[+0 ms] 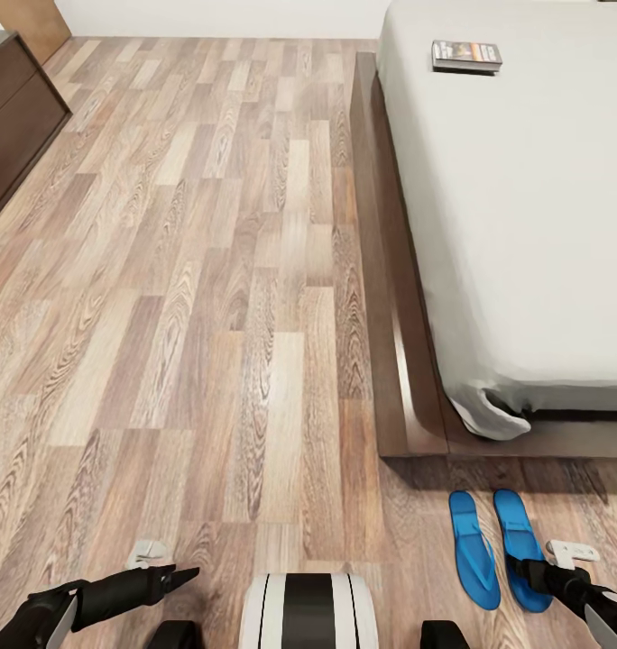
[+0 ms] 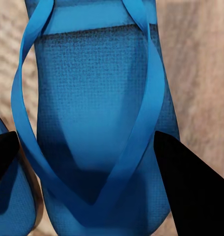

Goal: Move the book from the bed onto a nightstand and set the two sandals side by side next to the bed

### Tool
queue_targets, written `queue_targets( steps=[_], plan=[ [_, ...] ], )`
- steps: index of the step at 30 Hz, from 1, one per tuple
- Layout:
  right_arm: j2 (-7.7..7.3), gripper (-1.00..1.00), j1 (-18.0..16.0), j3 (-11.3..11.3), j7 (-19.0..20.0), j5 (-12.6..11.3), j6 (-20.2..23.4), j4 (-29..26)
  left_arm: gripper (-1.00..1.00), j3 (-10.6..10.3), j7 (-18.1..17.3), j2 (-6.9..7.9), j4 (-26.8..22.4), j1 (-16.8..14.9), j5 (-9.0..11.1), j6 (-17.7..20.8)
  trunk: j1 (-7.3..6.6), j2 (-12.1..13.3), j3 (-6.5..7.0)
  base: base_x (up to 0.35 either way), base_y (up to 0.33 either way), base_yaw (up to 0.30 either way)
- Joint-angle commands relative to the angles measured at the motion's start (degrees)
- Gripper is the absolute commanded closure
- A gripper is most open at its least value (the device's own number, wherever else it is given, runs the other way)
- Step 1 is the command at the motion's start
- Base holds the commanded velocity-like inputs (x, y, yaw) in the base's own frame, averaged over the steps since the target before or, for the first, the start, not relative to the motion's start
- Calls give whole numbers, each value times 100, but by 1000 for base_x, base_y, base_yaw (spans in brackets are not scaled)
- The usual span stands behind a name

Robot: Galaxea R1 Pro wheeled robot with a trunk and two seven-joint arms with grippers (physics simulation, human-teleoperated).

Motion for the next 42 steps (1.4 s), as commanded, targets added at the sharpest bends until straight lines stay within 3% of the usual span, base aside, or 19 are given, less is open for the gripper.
queue_targets(
  steps=[1, 5, 15, 38, 42],
  plan=[
    [-5, 100, -4, 47, 14, -64, -22, 9, -100, 48, -41, -6, -7, -2, -46, 60, -1, -1, -3, 3, 2, 0],
    [-5, 100, -4, 47, 14, -64, -22, 9, -100, 42, -41, -8, -7, -3, -46, 64, -1, -1, -3, 1, 1, 0],
    [-5, 100, -4, 46, 14, -64, -22, 9, -100, 41, -41, -7, -7, -4, -46, 62, 25, -15, -224, 0, 0, 0],
    [-5, 100, -4, 43, 14, -64, -22, 9, -100, 49, -41, -6, -7, -4, -46, 62, 25, -15, -224, 70, 0, 0],
    [-5, 100, -4, 41, 14, -66, -22, 9, -100, 48, -41, -6, -7, -6, -46, 63, 35, -20, -313, 0, 0, 0]
  ],
)
